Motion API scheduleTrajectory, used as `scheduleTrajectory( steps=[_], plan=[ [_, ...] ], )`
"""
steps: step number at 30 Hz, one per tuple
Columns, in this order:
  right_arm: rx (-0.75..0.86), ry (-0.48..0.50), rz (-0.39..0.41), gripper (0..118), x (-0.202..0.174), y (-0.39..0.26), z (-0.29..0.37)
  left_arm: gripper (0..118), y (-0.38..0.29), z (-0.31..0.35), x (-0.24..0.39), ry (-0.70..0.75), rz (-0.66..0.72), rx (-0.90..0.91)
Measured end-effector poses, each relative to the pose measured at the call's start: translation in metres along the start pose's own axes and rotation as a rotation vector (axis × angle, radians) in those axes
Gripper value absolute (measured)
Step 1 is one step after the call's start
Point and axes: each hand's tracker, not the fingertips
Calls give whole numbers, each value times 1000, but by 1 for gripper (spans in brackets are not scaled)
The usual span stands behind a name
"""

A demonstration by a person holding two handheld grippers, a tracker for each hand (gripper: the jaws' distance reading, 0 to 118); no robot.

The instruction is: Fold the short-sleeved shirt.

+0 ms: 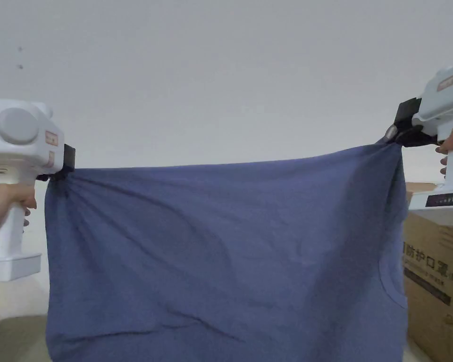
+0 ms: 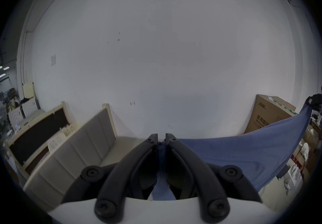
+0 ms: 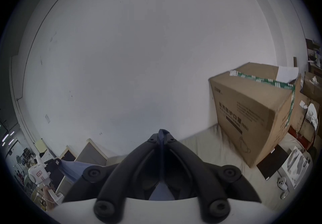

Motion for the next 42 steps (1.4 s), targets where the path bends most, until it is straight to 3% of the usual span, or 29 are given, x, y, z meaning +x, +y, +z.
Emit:
scheduleTrajectory(
  steps=[3,6,14,19,23,29,34,42],
  plan=[
    [34,-2,3,3,-10,15,-1,6,17,-9,-3,-27,76,43],
    [50,-1,7,3,-14,21,-5,6,24,-18,-3,0,22,74],
    [-49,-27,73,3,-5,-36,-59,6,-46,-66,4,72,-39,-29],
    [-198,-125,72,3,33,-114,-131,6,-141,-133,20,90,-73,-199],
    [-342,-194,22,3,77,-202,-191,6,-241,-183,27,78,-5,-373],
    [-564,-274,-53,3,140,-331,-236,6,-358,-208,40,58,-53,-543],
    [-614,-280,-77,3,161,-377,-214,6,-399,-195,21,57,-33,-586],
    [-527,-141,-84,3,154,-379,-65,6,-407,-45,-16,6,-49,-498]
  ],
)
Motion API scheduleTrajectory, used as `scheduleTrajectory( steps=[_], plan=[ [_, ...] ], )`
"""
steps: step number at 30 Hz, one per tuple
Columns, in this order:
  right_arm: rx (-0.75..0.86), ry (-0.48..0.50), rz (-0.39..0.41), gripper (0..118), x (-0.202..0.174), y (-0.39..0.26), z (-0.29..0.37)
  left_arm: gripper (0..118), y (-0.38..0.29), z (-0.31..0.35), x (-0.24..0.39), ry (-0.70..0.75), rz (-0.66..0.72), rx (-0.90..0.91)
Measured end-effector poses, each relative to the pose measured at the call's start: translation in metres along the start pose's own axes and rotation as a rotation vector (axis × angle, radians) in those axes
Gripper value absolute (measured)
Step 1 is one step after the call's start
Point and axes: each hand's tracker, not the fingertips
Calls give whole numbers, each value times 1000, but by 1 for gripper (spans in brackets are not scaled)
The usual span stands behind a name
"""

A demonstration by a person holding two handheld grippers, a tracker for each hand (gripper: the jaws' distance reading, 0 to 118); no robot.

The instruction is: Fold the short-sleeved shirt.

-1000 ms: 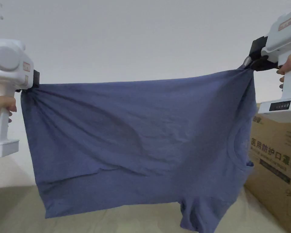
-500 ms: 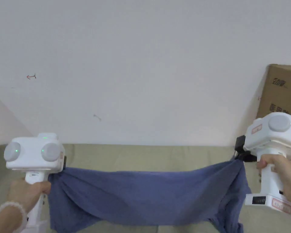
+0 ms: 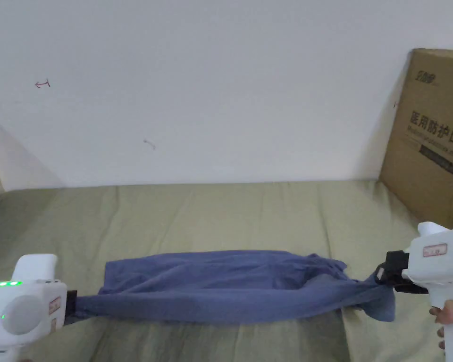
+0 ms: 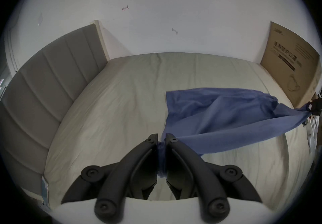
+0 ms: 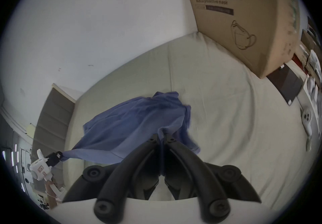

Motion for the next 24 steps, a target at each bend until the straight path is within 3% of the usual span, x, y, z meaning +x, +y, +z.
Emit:
scheduleTrajectory(
  steps=[2,7,11,14,17,22,24],
  plan=[
    [20,25,-45,3,7,-35,38,6,-30,43,-7,-3,8,18],
    [7,12,41,3,19,-132,119,6,-102,131,-33,-24,-35,24],
    [-31,-6,30,3,38,-211,160,6,-164,180,-53,-21,13,-11],
    [-76,-22,26,3,49,-260,177,6,-206,198,-57,-3,-31,-68],
    [-134,-46,48,3,57,-290,181,6,-238,207,-60,-34,38,-111],
    [-149,-74,35,3,68,-310,182,6,-270,207,-57,-3,36,-140],
    [-142,-89,65,3,70,-313,181,8,-276,202,-62,-13,50,-140]
  ],
)
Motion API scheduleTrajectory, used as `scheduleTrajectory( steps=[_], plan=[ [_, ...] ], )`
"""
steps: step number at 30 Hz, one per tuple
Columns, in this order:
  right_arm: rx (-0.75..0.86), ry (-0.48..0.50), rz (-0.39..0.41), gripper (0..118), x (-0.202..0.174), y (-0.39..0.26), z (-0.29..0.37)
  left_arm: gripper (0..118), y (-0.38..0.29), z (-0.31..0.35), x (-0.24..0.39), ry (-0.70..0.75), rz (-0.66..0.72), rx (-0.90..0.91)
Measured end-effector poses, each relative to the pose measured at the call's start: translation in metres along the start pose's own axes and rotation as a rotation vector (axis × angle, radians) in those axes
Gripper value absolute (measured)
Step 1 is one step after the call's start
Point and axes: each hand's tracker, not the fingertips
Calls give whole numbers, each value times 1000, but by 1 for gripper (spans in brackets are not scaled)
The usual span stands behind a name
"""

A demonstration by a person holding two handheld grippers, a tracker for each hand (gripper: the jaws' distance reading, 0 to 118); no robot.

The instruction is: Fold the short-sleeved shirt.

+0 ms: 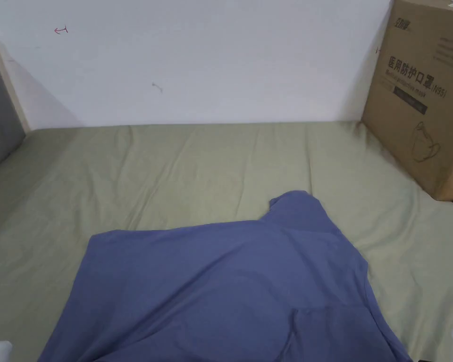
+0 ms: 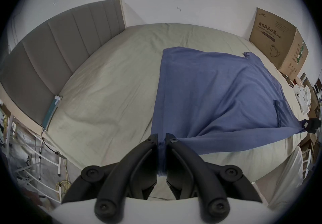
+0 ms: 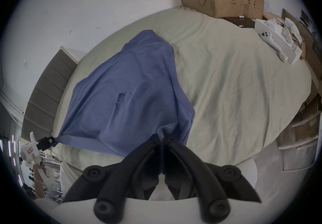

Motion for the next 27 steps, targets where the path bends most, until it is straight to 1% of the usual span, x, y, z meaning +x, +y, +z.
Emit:
scheduleTrajectory(
  steps=[1,2,3,4,5,6,7,9,10,11,12,13,14,15,16,17,18,19,20,22,24,25,26,27],
  plan=[
    [14,-4,10,5,1,-1,-2,16,0,-4,-2,-3,8,-3],
    [10,1,5,18,2,-1,-4,32,1,-5,-2,0,7,-22],
    [1,-7,5,43,1,0,-5,51,1,-6,-3,7,3,-39],
    [-1,-45,18,75,-1,-1,-5,75,0,-4,-3,21,-1,-39],
    [6,-61,44,87,-2,-1,-4,89,-1,3,-4,20,3,-34],
    [15,-62,71,88,-4,-2,-1,96,-2,8,-7,-7,21,-20],
    [33,-80,92,88,-7,-4,4,95,-2,14,-8,-35,37,-21],
    [47,-79,134,88,-13,-4,11,95,-4,34,-8,-75,71,12],
    [52,-72,140,86,-17,-6,16,89,-5,41,-9,-94,77,22],
    [64,-53,150,83,-21,-9,20,77,-7,49,-10,-107,87,42],
    [69,-42,152,72,-25,-11,22,57,-10,54,-11,-120,95,62],
    [74,-36,157,72,-29,-16,24,57,-13,61,-9,-121,91,61],
    [89,-31,167,65,-33,-21,26,48,-18,62,-8,-112,91,58],
    [96,-39,167,47,-36,-28,26,29,-24,61,-7,-101,90,56],
    [97,-44,166,12,-38,-33,24,0,-31,60,-7,-71,90,38],
    [99,-40,160,4,-38,-38,22,0,-38,60,-7,-72,109,31],
    [91,-27,149,4,-38,-41,21,0,-44,60,-9,-94,114,10],
    [80,-18,144,0,-37,-46,19,0,-49,60,-11,-102,133,-6],
    [85,-24,137,0,-38,-50,20,0,-54,60,-13,-89,155,-2],
    [57,-10,138,0,-35,-50,17,0,-56,60,-18,-94,162,-5],
    [57,-17,130,0,-34,-50,16,0,-53,59,-23,-93,165,8],
    [48,-9,124,0,-32,-48,15,6,-47,56,-26,-101,170,9],
    [54,-7,109,0,-31,-48,15,23,-42,52,-28,-112,175,9],
    [55,-2,103,0,-30,-47,15,48,-39,48,-30,-115,182,17]
  ],
)
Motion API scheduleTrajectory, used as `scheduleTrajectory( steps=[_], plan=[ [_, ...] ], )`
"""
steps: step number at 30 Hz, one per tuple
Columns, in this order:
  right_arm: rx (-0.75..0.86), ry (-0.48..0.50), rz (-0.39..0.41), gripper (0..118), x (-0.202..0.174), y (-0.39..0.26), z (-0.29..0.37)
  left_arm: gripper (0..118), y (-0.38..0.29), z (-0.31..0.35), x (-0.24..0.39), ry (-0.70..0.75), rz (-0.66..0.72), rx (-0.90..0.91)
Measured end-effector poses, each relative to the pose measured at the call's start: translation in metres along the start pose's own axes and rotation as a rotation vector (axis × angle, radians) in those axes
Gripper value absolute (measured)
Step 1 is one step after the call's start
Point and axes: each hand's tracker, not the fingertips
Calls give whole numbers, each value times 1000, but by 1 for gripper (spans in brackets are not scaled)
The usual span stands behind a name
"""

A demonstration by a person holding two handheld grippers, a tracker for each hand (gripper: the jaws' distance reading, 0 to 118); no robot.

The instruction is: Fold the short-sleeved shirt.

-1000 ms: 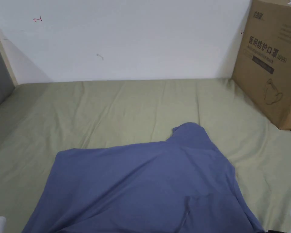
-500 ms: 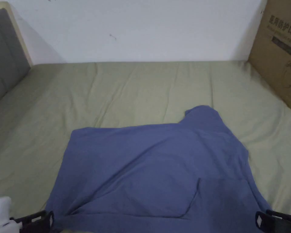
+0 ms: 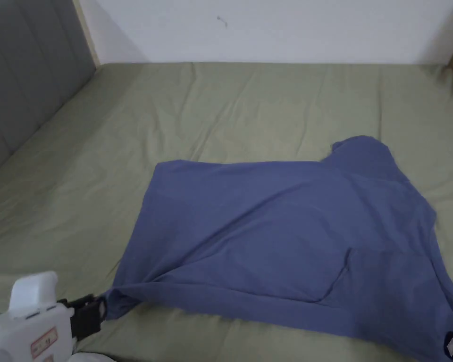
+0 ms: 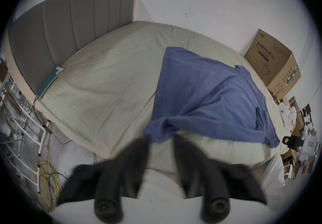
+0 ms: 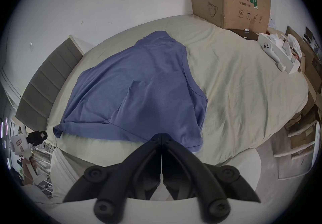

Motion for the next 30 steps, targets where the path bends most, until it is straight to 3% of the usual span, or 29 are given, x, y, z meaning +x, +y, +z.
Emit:
scheduleTrajectory(
  steps=[1,2,6,7,8,9,10,21,22,24,25,28,29,30],
  plan=[
    [-3,6,-4,0,1,1,-1,81,5,-8,-3,-10,14,7],
    [-1,5,-11,0,1,1,-1,95,11,-20,-6,-17,33,-4],
    [-18,4,-9,0,1,-2,-5,93,22,-53,-9,-63,101,-86],
    [-24,5,-9,0,1,-3,-7,82,23,-63,-10,-64,89,-103],
    [-31,5,-13,0,1,-4,-8,58,21,-69,-11,-51,96,-116],
    [-38,7,-16,0,2,-5,-9,21,20,-74,-12,-45,101,-125],
    [-42,6,-18,0,2,-6,-9,7,18,-77,-8,-29,107,-139],
    [-14,-8,18,1,10,4,-4,6,19,-63,0,-40,80,-110],
    [-10,-22,30,18,10,8,-6,6,18,-62,3,-33,65,-106],
    [-26,-50,65,72,10,13,-15,6,20,-60,5,-33,56,-104],
    [-33,-47,70,85,12,15,-20,6,21,-59,5,-36,53,-106],
    [-124,-83,113,84,16,17,-43,6,21,-58,5,-36,54,-105],
    [-165,-119,129,78,16,15,-50,6,21,-58,5,-38,57,-108],
    [-170,-130,144,61,15,13,-53,6,20,-58,5,-37,59,-110]
  ],
)
